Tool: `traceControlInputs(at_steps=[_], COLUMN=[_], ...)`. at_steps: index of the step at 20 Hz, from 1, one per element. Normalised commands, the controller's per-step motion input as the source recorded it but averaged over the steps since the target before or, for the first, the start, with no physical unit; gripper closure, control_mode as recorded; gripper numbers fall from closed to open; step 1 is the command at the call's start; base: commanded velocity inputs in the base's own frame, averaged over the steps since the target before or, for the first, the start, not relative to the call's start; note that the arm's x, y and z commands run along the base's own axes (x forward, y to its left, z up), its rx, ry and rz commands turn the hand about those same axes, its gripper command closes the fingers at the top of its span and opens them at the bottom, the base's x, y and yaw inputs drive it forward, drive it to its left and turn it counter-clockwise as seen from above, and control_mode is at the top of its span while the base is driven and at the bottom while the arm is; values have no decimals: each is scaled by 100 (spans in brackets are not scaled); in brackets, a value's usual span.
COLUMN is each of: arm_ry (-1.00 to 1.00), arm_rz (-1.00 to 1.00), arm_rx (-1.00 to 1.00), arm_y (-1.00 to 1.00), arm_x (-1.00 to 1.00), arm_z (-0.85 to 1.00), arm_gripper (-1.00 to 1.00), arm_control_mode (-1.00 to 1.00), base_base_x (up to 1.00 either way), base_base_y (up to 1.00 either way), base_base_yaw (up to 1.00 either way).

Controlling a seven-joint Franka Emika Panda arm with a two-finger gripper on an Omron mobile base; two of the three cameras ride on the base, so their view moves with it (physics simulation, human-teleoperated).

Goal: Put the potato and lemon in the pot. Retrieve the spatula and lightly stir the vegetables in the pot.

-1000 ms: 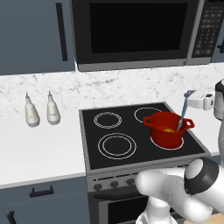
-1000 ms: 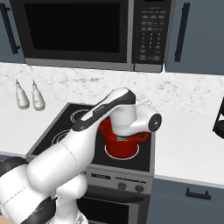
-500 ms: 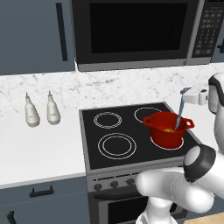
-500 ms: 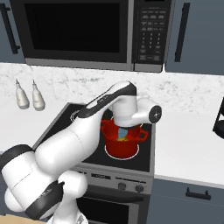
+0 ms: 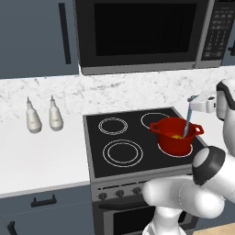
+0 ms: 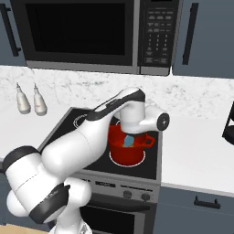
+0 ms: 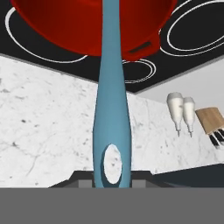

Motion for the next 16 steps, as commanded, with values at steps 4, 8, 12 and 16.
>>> traceControlInputs(at_steps=[4, 8, 12, 16], arm_ry=[0, 0, 0, 0], arm_rz=[0, 0, 0, 0], arm_rx=[0, 0, 0, 0], arm_y=[0, 0, 0, 0], arm_x=[8, 10, 21, 30], arm_z=[-9, -5, -16, -27], arm_gripper=[100, 100, 100, 100], arm_control_mode=[-100, -100, -100, -100], base_base_x=[0, 0, 0, 0], base_base_y=[0, 0, 0, 0], base_base_yaw=[0, 0, 0, 0])
